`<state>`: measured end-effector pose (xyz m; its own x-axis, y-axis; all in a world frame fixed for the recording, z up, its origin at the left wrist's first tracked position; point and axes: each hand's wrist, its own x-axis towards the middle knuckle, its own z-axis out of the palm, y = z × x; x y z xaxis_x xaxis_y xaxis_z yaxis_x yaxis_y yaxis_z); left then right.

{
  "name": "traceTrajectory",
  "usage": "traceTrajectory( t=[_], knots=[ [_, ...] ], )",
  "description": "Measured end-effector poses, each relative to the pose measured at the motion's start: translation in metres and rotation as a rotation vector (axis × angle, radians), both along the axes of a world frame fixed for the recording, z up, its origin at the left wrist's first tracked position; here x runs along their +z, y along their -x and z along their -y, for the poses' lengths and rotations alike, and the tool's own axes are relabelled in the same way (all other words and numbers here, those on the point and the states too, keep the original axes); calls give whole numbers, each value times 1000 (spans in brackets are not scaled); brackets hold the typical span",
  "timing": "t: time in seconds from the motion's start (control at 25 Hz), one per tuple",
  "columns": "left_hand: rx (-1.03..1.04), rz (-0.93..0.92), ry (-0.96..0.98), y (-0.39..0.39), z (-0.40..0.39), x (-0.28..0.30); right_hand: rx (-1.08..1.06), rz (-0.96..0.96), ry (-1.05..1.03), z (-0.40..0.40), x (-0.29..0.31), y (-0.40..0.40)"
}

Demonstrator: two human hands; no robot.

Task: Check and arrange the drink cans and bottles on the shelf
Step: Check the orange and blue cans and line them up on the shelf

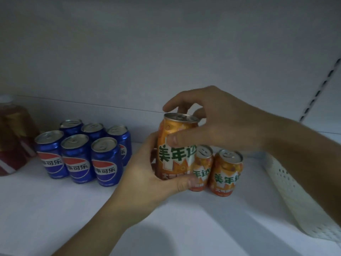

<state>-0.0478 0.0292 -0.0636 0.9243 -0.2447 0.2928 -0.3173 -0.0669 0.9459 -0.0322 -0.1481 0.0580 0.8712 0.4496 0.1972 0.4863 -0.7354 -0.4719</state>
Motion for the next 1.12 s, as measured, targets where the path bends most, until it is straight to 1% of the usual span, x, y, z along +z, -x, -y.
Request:
traceTrajectory(
  t=[0.08,0.16,0.28,0.36,0.52,0.6,0.72,0.84,0.96,1.12],
  knots=[
    [56,-20,-17,-9,-9,-6,10,28,198,-15,6,-20],
    [94,-52,-19,-21,-16,-17,15,54,348,-25,3,-36],
    [137,-108,4,-33,-14,-39,19,48,432,-30,-17,-56],
    [149,-150,40,-38,-6,-53,11,33,451,-27,-32,-65],
    [175,-164,12,-46,7,-74,-12,54,409,-21,-55,-74],
    [171,-169,-1,-47,10,-80,9,45,403,-18,-61,-76],
    [156,-164,-53,-48,10,-86,27,12,373,-12,-55,-80],
    [151,-173,-89,-50,9,-87,-56,70,279,-6,-38,-94],
    [151,-172,-101,-50,8,-86,-71,85,345,-4,-34,-114],
    [147,-182,-93,-50,8,-84,13,-67,480,-8,-44,-128]
  ],
)
